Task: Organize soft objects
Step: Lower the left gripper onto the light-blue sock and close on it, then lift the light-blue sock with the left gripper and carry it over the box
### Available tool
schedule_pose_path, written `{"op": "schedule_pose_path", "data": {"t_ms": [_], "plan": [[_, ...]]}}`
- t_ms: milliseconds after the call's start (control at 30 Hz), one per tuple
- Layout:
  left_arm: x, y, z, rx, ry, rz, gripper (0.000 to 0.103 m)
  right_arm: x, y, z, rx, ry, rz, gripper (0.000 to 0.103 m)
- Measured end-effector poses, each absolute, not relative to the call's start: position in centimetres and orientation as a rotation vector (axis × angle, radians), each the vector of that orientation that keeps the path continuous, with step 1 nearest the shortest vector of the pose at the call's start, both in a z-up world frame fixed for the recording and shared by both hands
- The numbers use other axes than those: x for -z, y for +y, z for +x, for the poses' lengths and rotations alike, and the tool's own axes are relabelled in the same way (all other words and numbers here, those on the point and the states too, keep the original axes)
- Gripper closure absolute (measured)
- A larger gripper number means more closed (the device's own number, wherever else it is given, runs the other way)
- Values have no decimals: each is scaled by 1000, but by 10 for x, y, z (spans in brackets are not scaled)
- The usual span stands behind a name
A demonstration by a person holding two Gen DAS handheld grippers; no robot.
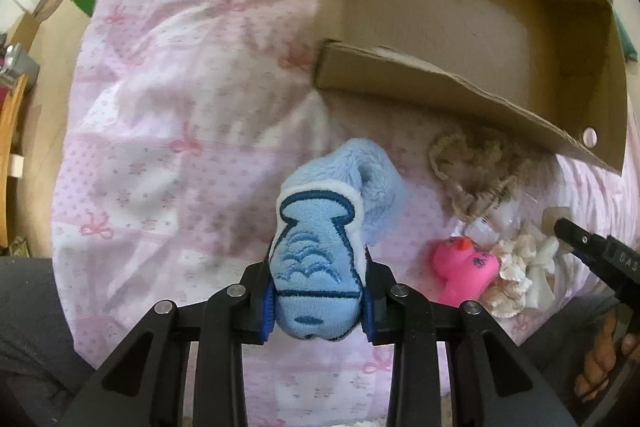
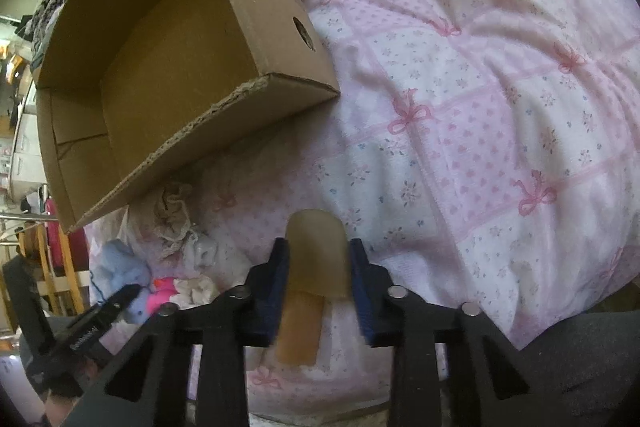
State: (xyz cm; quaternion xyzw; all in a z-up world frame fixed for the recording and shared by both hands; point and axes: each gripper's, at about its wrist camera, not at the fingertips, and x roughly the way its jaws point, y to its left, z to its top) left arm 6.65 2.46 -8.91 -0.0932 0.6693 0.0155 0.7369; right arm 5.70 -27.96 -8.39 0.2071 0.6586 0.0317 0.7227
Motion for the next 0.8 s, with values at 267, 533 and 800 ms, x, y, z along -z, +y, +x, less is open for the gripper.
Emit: {"op": "schedule_pose_path", "data": {"t_ms": [267,533,800], "plan": [[68,49,53,-106,1429,-221,73,57,-277,49,-147,1334,455,90],[42,61,29,-138,1373,-258,73,12,-281,32,-306,1143,514,90],[4,68,4,-197,1278,-283,73,-7,-283,30,-384,1049,544,90]]}}
